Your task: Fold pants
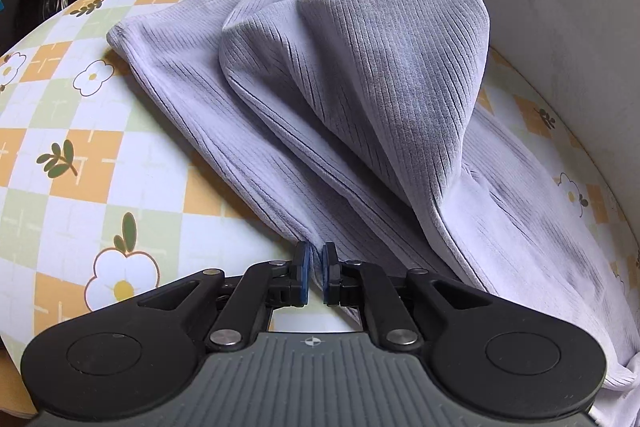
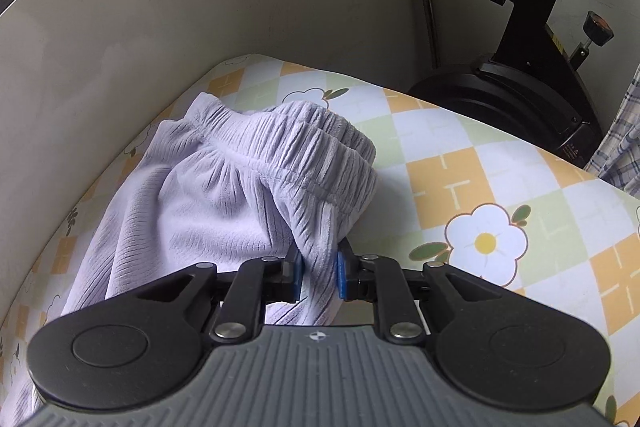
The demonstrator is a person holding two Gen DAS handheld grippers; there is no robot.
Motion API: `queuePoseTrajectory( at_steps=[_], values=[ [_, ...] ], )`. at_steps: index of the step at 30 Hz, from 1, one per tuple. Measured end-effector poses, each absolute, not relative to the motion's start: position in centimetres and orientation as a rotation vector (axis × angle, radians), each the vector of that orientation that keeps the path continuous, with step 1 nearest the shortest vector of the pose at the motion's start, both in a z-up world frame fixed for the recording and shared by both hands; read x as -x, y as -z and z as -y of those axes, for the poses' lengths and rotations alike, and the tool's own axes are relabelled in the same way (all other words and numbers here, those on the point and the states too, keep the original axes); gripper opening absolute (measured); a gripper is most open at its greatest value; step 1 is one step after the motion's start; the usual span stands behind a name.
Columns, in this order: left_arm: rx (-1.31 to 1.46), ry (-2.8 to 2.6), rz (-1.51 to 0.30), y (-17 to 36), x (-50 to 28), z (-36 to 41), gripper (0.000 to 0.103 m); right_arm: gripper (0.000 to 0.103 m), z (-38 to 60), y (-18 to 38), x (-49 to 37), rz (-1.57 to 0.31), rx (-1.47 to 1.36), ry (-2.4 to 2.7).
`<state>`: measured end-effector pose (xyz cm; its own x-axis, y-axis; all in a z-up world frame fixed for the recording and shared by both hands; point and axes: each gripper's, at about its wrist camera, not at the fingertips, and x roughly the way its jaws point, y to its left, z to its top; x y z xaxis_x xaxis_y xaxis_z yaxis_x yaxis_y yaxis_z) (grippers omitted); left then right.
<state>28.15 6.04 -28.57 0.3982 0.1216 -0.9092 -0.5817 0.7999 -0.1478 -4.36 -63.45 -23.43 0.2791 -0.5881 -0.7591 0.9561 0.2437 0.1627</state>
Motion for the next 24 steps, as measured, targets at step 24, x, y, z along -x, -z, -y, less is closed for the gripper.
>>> queuePoseTrajectory(
  at_steps=[24],
  values=[
    [0.379, -0.547, -0.835, 18.7, -28.0, -10.9, 0.038, 0.054, 47.0, 23.2, -15.4, -0.824, -0.431, 0.397]
  ],
)
